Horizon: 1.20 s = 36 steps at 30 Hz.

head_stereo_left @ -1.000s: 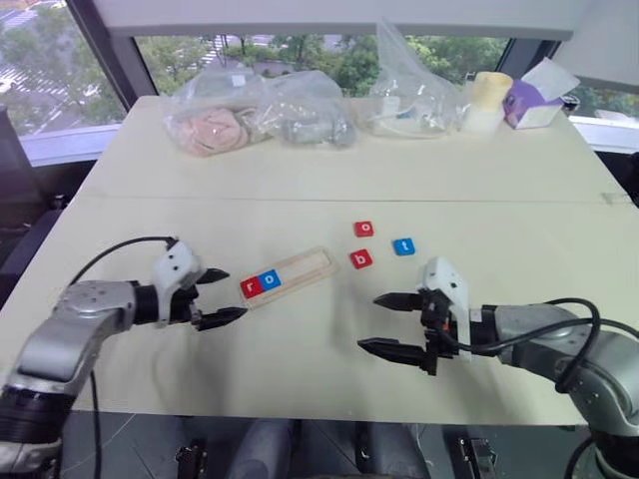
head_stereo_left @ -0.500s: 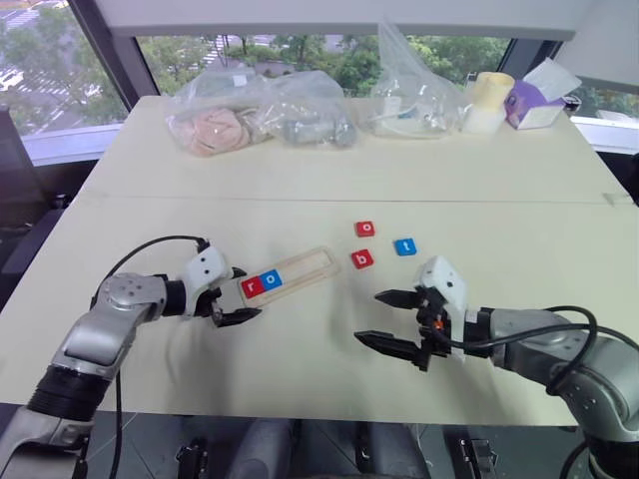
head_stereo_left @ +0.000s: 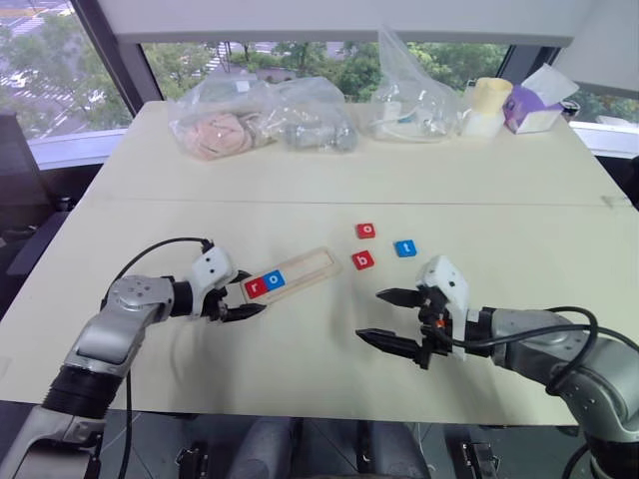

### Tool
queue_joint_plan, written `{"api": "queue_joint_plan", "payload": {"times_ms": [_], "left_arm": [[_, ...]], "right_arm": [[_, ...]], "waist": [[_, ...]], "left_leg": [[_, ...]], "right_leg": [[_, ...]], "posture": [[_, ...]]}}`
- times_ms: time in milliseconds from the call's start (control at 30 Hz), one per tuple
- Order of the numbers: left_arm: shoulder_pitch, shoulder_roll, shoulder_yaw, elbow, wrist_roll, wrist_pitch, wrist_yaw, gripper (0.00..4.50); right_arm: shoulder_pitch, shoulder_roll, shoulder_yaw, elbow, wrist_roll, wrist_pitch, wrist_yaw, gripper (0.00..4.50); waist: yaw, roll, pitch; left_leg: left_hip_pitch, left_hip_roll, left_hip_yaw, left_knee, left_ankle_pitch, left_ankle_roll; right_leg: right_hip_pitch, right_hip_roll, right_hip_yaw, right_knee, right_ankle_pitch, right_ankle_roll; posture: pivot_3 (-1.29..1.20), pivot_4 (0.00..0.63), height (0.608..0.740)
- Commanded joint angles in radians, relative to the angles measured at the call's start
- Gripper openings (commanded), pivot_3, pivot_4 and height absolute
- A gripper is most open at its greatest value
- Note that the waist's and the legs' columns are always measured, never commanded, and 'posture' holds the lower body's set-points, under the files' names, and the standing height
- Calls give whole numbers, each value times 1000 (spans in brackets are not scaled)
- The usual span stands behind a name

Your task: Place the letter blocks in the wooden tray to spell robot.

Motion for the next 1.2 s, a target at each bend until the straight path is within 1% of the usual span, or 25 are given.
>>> {"api": "queue_joint_plan", "payload": {"times_ms": [33, 100, 133, 233, 300, 367, 500, 633, 767, 800, 833, 867, 1000, 1067, 1133, 1200], "left_arm": [[-19, 6, -35, 62, 15, -61, -73, 3128], [-48, 6, -37, 87, 10, -129, -125, 3128], [-78, 5, -42, 123, 19, -195, -160, 3128], [-190, 18, -103, 260, 99, -379, -249, 3128], [-269, -1, -142, 365, 141, -470, -288, 3128], [-318, -28, -156, 439, 149, -514, -313, 3128], [-420, -123, -187, 602, 183, -610, -342, 3128], [-446, -169, -194, 677, 202, -669, -356, 3128], [-461, -194, -208, 714, 219, -672, -378, 3128], [-461, -192, -207, 714, 218, -663, -385, 4140], [-459, -188, -209, 709, 213, -644, -404, 4397], [-456, -186, -208, 703, 209, -627, -414, 4490], [-438, -189, -186, 670, 183, -575, -421, 4490], [-428, -190, -164, 640, 171, -541, -395, 4490], [-413, -166, -128, 569, 144, -473, -384, 4490], [-396, -128, -87, 481, 97, -367, -395, 4490]], "right_arm": [[-6, -3, -6, -14, 3, -17, 1, 4500], [-5, -4, -8, -12, 2, -16, 2, 4500], [-3, -7, -10, -9, 1, -16, 4, 4500], [1, -17, -18, 2, -5, -20, 14, 4500], [3, -19, -25, 8, -9, -24, 12, 4500], [6, -18, -29, 9, -8, -26, 7, 4500], [36, -1, -61, -7, -13, -42, -25, 4500], [54, 11, -70, -24, -11, -46, -51, 4500], [85, 6, -80, -50, 0, -41, -64, 4500], [91, 5, -82, -54, 1, -41, -66, 4500], [96, 4, -84, -57, 2, -41, -68, 4500], [101, 4, -85, -60, 3, -42, -69, 4500], [102, 5, -81, -57, -3, -47, -71, 4500], [81, 13, -80, -41, -18, -58, -82, 4500], [31, 32, -77, -5, -50, -74, -115, 4500], [-34, 53, -60, 46, -89, -86, -150, 4500]], "waist": [[0, 0, 0], [0, 0, 0], [0, 0, 0], [2, -1, 1], [0, -1, 1], [-1, -1, 1], [0, -1, 1], [0, -1, 1], [1, -1, 0], [0, -1, 0], [-1, -1, 0], [-2, -1, 0], [-4, -1, 0], [-3, -1, 0], [-4, -1, 0], [-8, -1, 1]], "left_leg": [[0, 0, 0, 0, 0, 0], [0, 0, 0, 0, 0, 0], [0, 0, 0, 0, 0, 0], [-3, 0, 0, 0, 0, 0], [-6, 0, 0, 0, 0, 1], [-7, 0, 0, 0, 0, 2], [-8, -2, 1, 0, -1, 5], [-9, -4, 1, 3, -2, 6], [-10, -4, 1, 10, -3, 8], [-10, -4, 1, 12, -4, 9], [-10, -4, 1, 13, -4, 9], [-10, -4, 1, 14, -4, 9], [-10, -3, 1, 14, -5, 10], [-10, -3, 1, 13, -5, 10], [-10, -3, 1, 14, -5, 11], [-11, -3, 2, 14, -5, 11]], "right_leg": [[0, 0, 0, 0, 0, 0], [0, 0, 0, 0, 0, 0], [0, 0, 0, 0, 0, 0], [-2, 0, -1, -2, 1, -2], [-4, 0, -2, -4, 4, -3], [-4, 1, -2, -6, 7, 1], [-3, 1, -2, -10, 9, 6], [-2, 1, -2, -11, 12, 11], [2, 1, -3, -11, 12, 12], [3, 1, -3, -11, 12, 12], [3, 1, -3, -11, 12, 12], [4, 1, -2, -12, 12, 12], [3, 1, -2, -12, 13, 13], [3, 1, -2, -11, 13, 13], [3, 1, -2, -11, 13, 13], [2, 1, -1, -11, 13, 13]], "posture": [[0, 150, 740], [0, 150, 740], [0, 150, 740], [0, 150, 740], [0, 150, 740], [0, 150, 740], [0, 150, 740], [0, 150, 740], [0, 150, 740], [0, 150, 740], [0, 150, 740], [0, 150, 740], [0, 150, 740], [0, 150, 740], [0, 150, 740], [0, 150, 740]]}}
